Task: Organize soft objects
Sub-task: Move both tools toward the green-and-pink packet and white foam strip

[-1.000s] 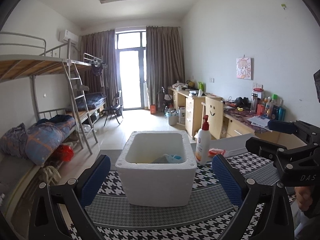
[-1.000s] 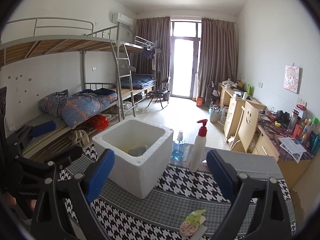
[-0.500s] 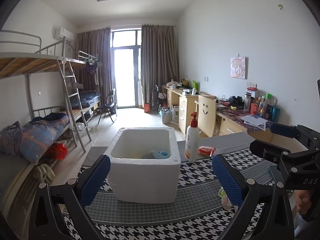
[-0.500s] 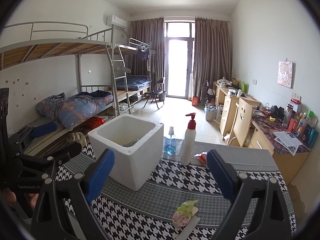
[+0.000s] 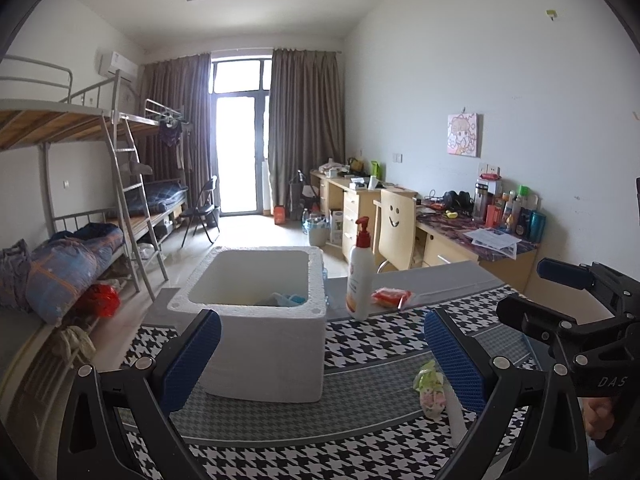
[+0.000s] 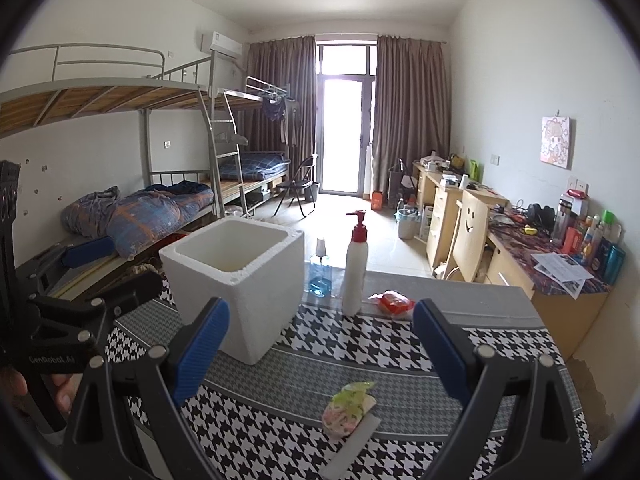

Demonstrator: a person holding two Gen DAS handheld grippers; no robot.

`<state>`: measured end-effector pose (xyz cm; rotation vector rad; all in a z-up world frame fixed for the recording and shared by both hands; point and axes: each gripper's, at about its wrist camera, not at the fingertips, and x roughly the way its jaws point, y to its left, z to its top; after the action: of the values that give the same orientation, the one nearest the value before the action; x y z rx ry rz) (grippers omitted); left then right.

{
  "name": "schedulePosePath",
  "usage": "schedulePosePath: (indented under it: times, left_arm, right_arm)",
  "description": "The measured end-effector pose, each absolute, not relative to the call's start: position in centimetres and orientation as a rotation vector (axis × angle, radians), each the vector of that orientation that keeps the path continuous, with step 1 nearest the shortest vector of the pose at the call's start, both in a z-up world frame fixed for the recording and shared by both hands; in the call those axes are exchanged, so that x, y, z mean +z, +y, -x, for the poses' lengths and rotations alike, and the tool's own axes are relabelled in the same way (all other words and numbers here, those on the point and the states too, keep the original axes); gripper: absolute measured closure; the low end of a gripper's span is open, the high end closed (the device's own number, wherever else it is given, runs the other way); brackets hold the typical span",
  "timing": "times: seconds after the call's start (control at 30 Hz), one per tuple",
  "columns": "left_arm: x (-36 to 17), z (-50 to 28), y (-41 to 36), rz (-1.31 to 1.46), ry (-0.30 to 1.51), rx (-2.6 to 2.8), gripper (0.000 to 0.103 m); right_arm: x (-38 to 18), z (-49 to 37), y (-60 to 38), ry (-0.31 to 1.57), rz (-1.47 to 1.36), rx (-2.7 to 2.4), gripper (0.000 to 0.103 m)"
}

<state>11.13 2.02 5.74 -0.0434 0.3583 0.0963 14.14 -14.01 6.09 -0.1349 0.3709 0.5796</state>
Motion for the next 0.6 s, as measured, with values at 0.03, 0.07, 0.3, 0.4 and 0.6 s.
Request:
schedulePosePath:
  times: [0.03,0.07,0.3,0.4,0.6]
  left_arm:
    - [5.6,-11.2,1.9,0.043,0.362,0.095,0.001]
    - [5.4,-11.3,1.8,0.044,0.364,0.093,0.001]
    - [4.7,-11.1,1.3,0.052,0.366,0.079,0.001]
    - [4.6,-10.8,1.0,0.046,0.352,0.083,0.001]
    - [4.1,-10.8,0.6,0.049,0.364,0.059,0.001]
  right_arm:
    - [5.9,-14.1,-14.2,0.373,0.134,0.577,0.008]
    - [5.7,-14.0,-14.4,0.372,0.134,0.573,0.008]
    - [5.1,-13.8,-15.3,0.372,0.129,0.562,0.008]
    - [4.8,-13.6,-15.5,0.374,0.129,0.559,0.008]
    - [4.1,-13.4,-15.8,0.383,0.107,0.549,0.008]
